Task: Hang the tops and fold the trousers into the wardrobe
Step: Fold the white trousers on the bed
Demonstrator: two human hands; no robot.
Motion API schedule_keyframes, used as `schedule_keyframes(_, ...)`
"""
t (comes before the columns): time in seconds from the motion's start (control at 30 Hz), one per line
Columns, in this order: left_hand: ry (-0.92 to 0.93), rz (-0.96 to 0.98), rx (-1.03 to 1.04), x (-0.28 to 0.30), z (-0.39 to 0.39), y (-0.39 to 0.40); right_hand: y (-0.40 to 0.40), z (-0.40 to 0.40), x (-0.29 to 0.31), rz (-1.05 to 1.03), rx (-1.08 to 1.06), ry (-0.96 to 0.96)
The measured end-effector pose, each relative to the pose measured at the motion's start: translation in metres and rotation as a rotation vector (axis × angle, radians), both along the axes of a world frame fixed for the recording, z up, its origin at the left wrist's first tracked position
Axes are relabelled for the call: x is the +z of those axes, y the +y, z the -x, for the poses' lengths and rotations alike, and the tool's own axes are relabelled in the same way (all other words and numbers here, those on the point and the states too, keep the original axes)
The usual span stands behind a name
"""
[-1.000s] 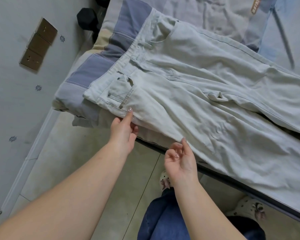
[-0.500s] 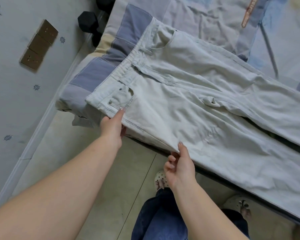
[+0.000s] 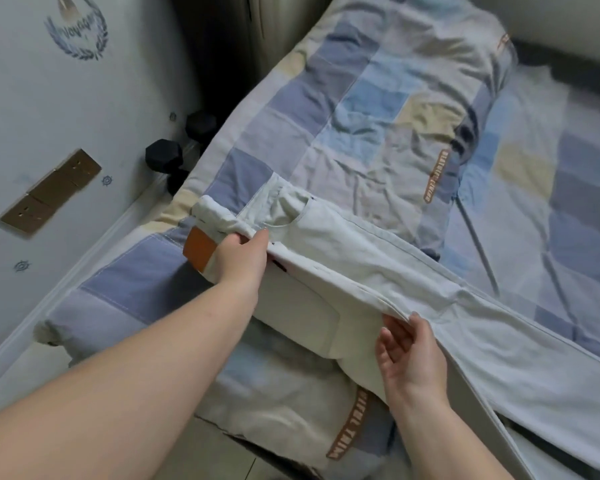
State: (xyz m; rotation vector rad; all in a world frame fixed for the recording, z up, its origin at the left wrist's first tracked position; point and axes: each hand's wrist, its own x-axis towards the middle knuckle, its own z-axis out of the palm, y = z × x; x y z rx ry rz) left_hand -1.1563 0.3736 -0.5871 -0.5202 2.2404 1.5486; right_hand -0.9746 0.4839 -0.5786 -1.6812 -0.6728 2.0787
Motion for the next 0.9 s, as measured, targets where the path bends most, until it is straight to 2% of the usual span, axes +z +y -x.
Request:
schedule_keyframes(0.23,0.065,0.078,-0.189,-0.013,0.047,0.083,0.104,0.054,-0.036,-0.075,0.093,-0.051)
schedule_keyframes(0.37,0.058,0.131,-0.195,-0.047,0.065,0.110,0.140,0.078,-0.068,-0.093,0.178,-0.079)
schedule_keyframes(0.5,0.071,0.058,-0.175,-0.071,0.078,0.131,0.157,0.090,-0.096,-0.128,0.231,-0.061)
schedule_keyframes(0.57,0.104,0.023,-0.223,-0.079,0.077,0.138,0.163,0.092,-0.107,-0.130,0.334,-0.041)
schedule_keyframes(0.63,0.079,0.108,-0.387,-0.084,0.073,0.142,0.166,0.092,-0.113,-0.118,0.451,-0.022)
schedule_keyframes(0.73,0.053,0.351,-0.619,-0.090,0.071,0.139,0.174,0.093,-0.107,-0.153,0.560,0.004)
schedule_keyframes(0.83,0.097,0.430,-0.639,-0.085,0.066,0.136,0.190,0.088,-0.093,-0.247,0.633,0.020)
schedule_keyframes(0.9,0.158,0.410,-0.649,-0.079,0.052,0.139,0.200,0.071,-0.084,-0.303,0.660,-0.007)
